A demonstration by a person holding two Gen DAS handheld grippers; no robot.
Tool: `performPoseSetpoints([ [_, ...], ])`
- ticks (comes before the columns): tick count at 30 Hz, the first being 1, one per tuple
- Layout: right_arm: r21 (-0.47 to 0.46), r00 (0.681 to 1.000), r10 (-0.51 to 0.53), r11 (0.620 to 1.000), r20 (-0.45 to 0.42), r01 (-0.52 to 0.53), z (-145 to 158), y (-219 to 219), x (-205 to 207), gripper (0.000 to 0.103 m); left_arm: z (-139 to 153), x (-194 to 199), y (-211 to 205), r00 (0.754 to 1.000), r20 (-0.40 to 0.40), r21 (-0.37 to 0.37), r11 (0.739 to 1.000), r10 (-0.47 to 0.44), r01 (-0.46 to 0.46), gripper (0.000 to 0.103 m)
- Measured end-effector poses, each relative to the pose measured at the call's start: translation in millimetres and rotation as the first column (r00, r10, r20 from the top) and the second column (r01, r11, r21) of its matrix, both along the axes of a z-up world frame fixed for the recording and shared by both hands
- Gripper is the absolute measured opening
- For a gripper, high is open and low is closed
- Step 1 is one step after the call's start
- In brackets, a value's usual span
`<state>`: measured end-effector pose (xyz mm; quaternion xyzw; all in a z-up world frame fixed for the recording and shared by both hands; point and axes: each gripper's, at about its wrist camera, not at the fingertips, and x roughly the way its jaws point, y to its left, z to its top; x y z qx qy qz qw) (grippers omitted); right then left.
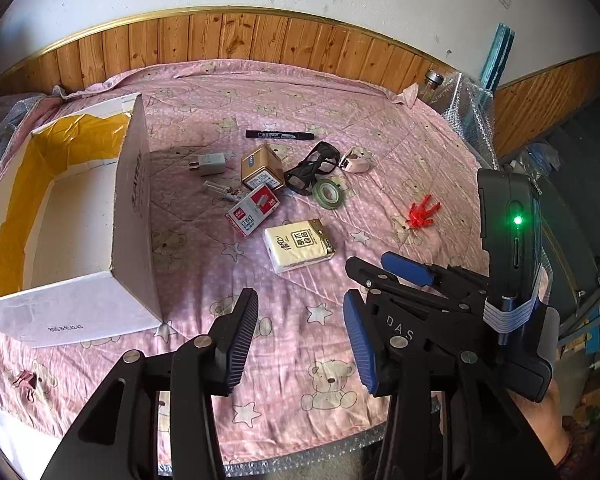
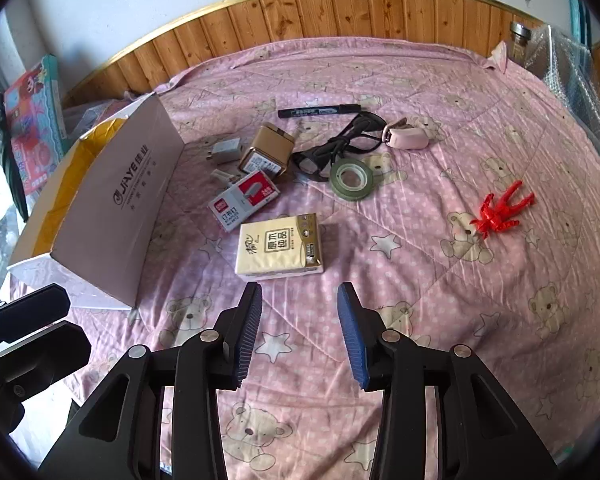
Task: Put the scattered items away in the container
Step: 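Move the left tool to the gold tin while the right tool approaches the green tape roll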
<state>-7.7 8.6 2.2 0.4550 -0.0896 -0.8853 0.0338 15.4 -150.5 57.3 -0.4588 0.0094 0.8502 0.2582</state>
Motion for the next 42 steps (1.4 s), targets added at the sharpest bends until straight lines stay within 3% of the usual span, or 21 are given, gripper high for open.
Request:
performPoseSetpoints([
  [7, -0.035, 0.999, -0.009, 0.999, 0.047, 0.011, -19, 18, -21, 0.043, -21, -33, 17, 0.999, 0.031, -0.009, 1.000, 0.010, -0.009, 0.050],
  [18, -0.170, 0.993, 0.010, 0.985, 0.120, 0.010, -53, 27, -58, 0.044, -55, -103, 31, 0.996, 0.081, -0.064, 0.997, 0.038, -0.033, 0.053],
  [31, -0.169, 0.987, 0.000, 0.985, 0.158, 0.027, -60, 35, -66, 0.048, -84, -126, 31, 0.986, 0.158, -0.067, 0.997, 0.052, -0.042, 0.053],
  [42, -0.195, 0.984, -0.033, 0.978, 0.177, 0.068, -58, 53, -70, 0.048, -78, -146, 27, 0.985, 0.157, -0.046, 0.997, 0.069, -0.063, 0.053],
])
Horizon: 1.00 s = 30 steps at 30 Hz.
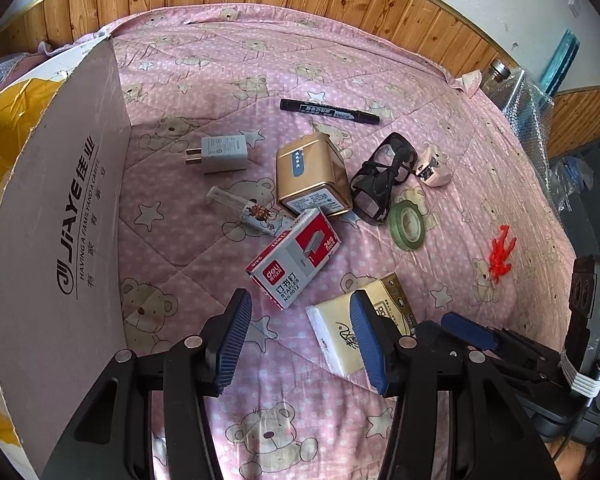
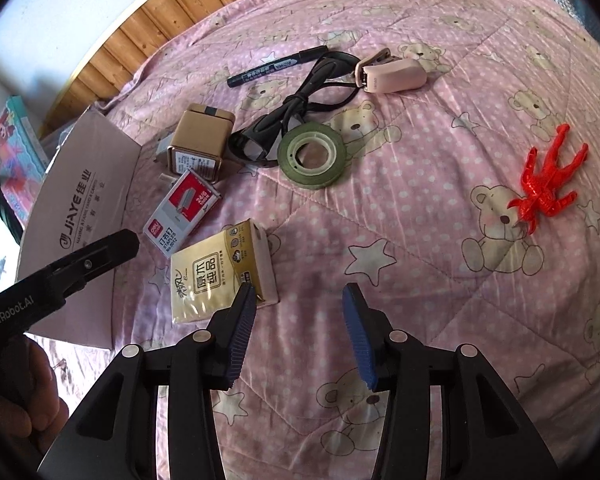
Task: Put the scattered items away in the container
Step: 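Move the left tool to the gold tin while the right tool approaches the green tape roll, then close the left tool on the gold tin while the right tool grips the green tape roll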
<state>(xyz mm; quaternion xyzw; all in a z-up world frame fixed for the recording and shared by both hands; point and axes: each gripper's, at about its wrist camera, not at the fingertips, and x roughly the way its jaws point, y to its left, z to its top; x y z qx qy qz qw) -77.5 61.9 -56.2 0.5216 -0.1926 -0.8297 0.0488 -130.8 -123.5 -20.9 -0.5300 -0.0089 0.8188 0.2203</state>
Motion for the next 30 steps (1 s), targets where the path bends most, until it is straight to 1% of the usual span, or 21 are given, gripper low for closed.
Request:
performPoseSetpoints([
  [5, -0.031, 1.000, -0.019, 0.999, 0.001, 0.019, 1, 6, -3, 0.048, 2, -13, 6, 1.000, 0.001, 0.001, 1.000, -0.001, 0.001, 0.053],
  [9, -0.059, 1.000, -0.018, 0.998, 0.006, 0.019, 0, 6, -10, 0.048, 5, -23, 20, 0.999, -0.012, 0.001, 0.999, -0.033, 0.033, 0.053],
  [17, -0.092, 1.000, 0.012, 0.996, 0.009, -0.011, -4, -5, -22, 0.048, -4, -47, 41, 0.999, -0.011, -0.030, 0.999, -0.039, 0.039, 0.053],
  [25, -0.086, 0.999, 0.041, 0.995, -0.021, -0.042, -4, -4, -40, 0.048, -5, -67, 58, 0.998, -0.039, -0.054, 0.997, -0.051, 0.049, 0.053],
  [28, -0.077, 0.997, 0.076, 0.994, -0.017, -0.077, -10, -8, -43, 0.047, -12, -76, 58, 0.999, -0.035, -0.075, 0.997, -0.031, 0.028, 0.053],
  [29, -0.075, 0.996, 0.082, 0.994, -0.023, -0.084, -10, -7, -42, 0.046, -15, -79, 54, 1.000, -0.028, -0.081, 0.997, -0.013, 0.010, 0.059],
  [30, -0.071, 0.996, 0.085, 0.994, -0.025, -0.087, -10, -6, -42, 0.045, -16, -82, 48, 1.000, -0.022, -0.063, 0.998, 0.012, -0.013, 0.063],
])
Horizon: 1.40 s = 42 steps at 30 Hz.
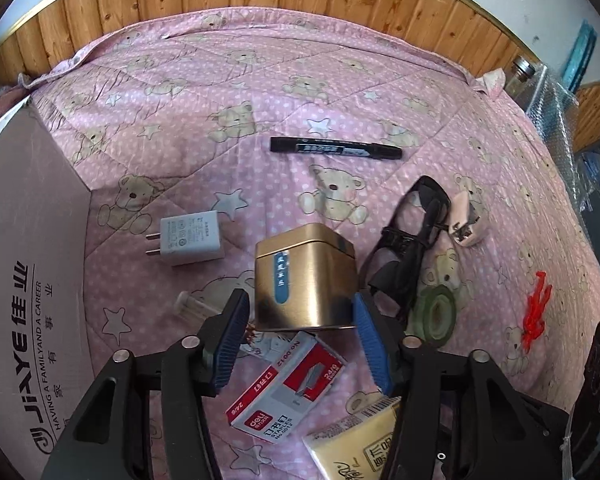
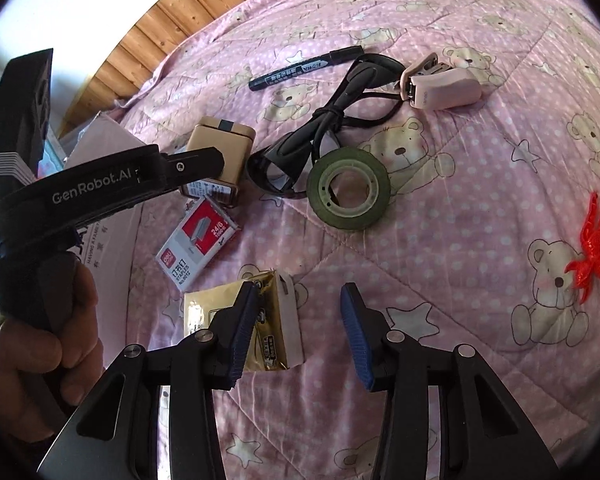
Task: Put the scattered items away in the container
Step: 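Close the left tool on the gold tin while the right tool grips the green tape roll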
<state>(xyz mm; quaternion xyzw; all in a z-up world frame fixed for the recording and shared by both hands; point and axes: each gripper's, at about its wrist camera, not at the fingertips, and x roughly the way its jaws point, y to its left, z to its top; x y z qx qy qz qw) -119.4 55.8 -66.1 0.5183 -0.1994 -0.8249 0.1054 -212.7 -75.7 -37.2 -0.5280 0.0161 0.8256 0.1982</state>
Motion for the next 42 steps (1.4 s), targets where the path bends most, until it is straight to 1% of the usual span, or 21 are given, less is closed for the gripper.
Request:
performPoseSetpoints([
  [2, 0.018, 1.000, -0.018, 1.000, -0.004, 0.018, 3, 7, 0, 0.044, 0, -3, -10, 0.999, 0.007, 0.023, 0.999, 0.043, -0.044, 0.063],
  [4, 0.025, 0.999, -0.046, 0.999, -0.028, 0.047, 10, 17, -2, 0.043, 3, -3, -13, 0.999, 0.005, 0.015, 0.999, 0.052, -0.052, 0.063],
  [8, 0.058, 0.995, -0.069, 0.996, -0.067, 0.073, 19, 27, -18, 0.043, 9, -2, -7, 1.000, -0.009, 0.051, 0.998, 0.028, -0.027, 0.064],
  [10, 0.078, 0.998, -0.047, 0.996, -0.051, 0.051, 13, 23, -31, 0.044, 8, -4, 4, 1.000, -0.015, 0.042, 0.999, -0.006, 0.006, 0.065],
  [11, 0.087, 0.999, -0.033, 0.996, -0.043, 0.037, 9, 21, -37, 0.044, 6, -5, 7, 1.000, -0.021, 0.029, 1.000, -0.009, 0.010, 0.065],
  [12, 0.117, 0.999, -0.023, 0.993, -0.046, 0.028, 6, 17, -42, 0.047, 2, -8, 8, 1.000, -0.031, 0.014, 1.000, 0.002, -0.001, 0.065],
  [13, 0.158, 0.997, -0.010, 0.987, -0.071, 0.021, 8, 14, -44, 0.048, -3, -11, 7, 0.999, -0.030, -0.002, 1.000, 0.021, -0.021, 0.065],
  [14, 0.190, 0.997, 0.006, 0.982, -0.078, 0.009, 8, 10, -47, 0.048, -10, -15, 4, 0.999, -0.013, -0.010, 0.999, 0.040, -0.040, 0.065],
  [17, 0.206, 0.996, 0.012, 0.979, -0.086, 0.006, 7, 10, -49, 0.045, -26, -23, -3, 0.997, 0.035, -0.006, 0.998, 0.067, -0.067, 0.065],
  [20, 0.204, 0.996, 0.021, 0.979, -0.091, -0.002, 7, 12, -47, 0.044, -31, -25, -5, 0.997, 0.040, -0.003, 0.998, 0.068, -0.068, 0.065],
  [21, 0.195, 0.996, 0.022, 0.981, -0.091, -0.004, 7, 13, -46, 0.041, -31, -25, -5, 0.997, 0.038, -0.003, 0.997, 0.071, -0.071, 0.065],
  [22, 0.181, 0.996, 0.022, 0.983, -0.090, -0.005, 9, 13, -45, 0.036, -30, -25, -4, 0.997, 0.039, 0.000, 0.998, 0.070, -0.070, 0.064],
  [23, 0.157, 0.996, 0.026, 0.987, -0.090, -0.012, 11, 15, -43, 0.023, -30, -26, -4, 0.997, 0.040, 0.004, 0.998, 0.065, -0.065, 0.063],
  [24, 0.151, 0.996, 0.028, 0.988, -0.086, -0.015, 13, 14, -43, 0.018, -29, -26, -2, 0.997, 0.039, 0.001, 0.998, 0.062, -0.062, 0.063],
  [26, 0.174, 0.995, 0.038, 0.985, -0.090, -0.021, 14, 7, -42, 0.020, -29, -28, 1, 0.998, 0.031, -0.013, 0.998, 0.059, -0.059, 0.063],
  [27, 0.181, 0.996, 0.041, 0.983, -0.083, -0.026, 11, 6, -43, 0.026, -30, -29, 2, 0.998, 0.028, -0.017, 0.998, 0.059, -0.059, 0.063],
  [31, 0.173, 0.995, 0.034, 0.985, -0.091, -0.018, 5, 4, -46, 0.031, -32, -30, 11, 0.999, 0.015, -0.044, 0.998, 0.035, -0.034, 0.063],
  [32, 0.166, 0.996, 0.031, 0.986, -0.089, -0.016, 4, 4, -47, 0.030, -31, -30, 12, 0.999, 0.012, -0.049, 0.998, 0.031, -0.030, 0.056],
  [33, 0.153, 0.996, 0.027, 0.988, -0.085, -0.014, 4, 6, -46, 0.027, -30, -29, 12, 1.000, 0.009, -0.050, 0.998, 0.030, -0.029, 0.051],
  [36, 0.075, 0.998, 0.006, 0.997, -0.066, -0.001, -1, 17, -45, 0.017, -28, -25, 10, 1.000, 0.004, -0.041, 0.999, 0.031, -0.031, 0.050],
  [42, 0.017, 0.998, -0.023, 1.000, -0.064, 0.024, 3, 24, -35, 0.015, -25, -15, 9, 1.000, 0.013, -0.010, 1.000, 0.028, -0.028, 0.050],
])
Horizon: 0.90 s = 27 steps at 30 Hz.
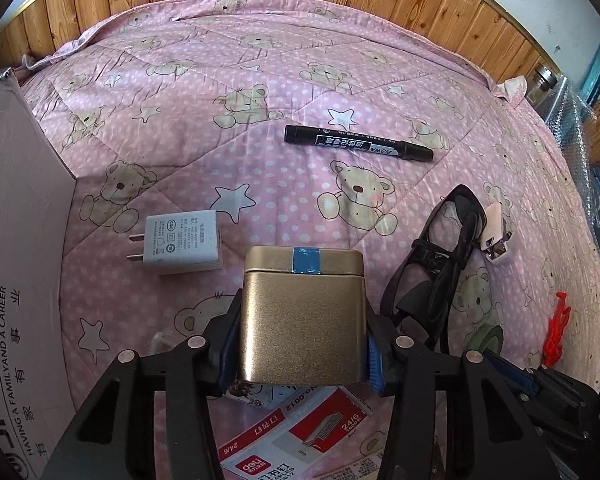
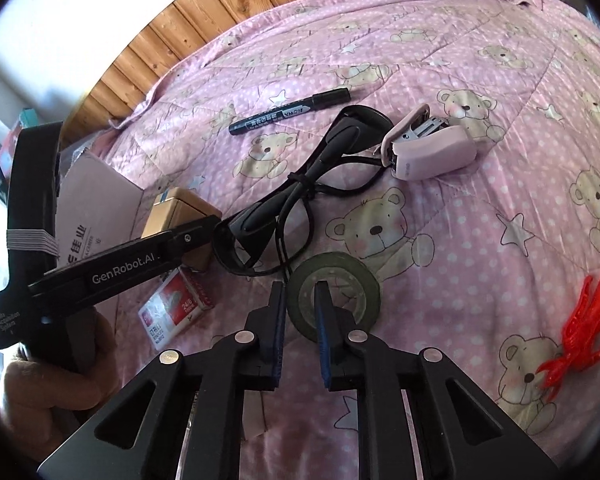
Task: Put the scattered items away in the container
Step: 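Close the left tool on the gold tin while the right tool grips the green tape roll, then carry the gold tin and tape roll in both tools over the cardboard box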
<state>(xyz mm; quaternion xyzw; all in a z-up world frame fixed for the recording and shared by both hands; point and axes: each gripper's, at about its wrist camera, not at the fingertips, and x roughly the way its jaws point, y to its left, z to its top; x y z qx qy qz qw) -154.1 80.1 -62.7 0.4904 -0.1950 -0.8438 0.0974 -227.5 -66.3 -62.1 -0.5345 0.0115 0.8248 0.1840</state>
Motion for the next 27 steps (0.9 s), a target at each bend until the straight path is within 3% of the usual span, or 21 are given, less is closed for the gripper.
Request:
performPoseSetpoints([
  [11, -0.051, 1.000, -0.014, 0.999, -0.007, 0.013, 17, 1, 35, 0.015, 31, 27, -10, 0.999, -0.044, 0.013, 1.000, -0.002, 0.002, 0.050],
  [27, -0.033, 0.999, 0.020, 0.999, -0.042, -0.021, 45, -26, 87, 0.015, 90, 83, -41, 0.993, -0.121, 0.070, 0.998, 0.001, 0.007, 0.050],
])
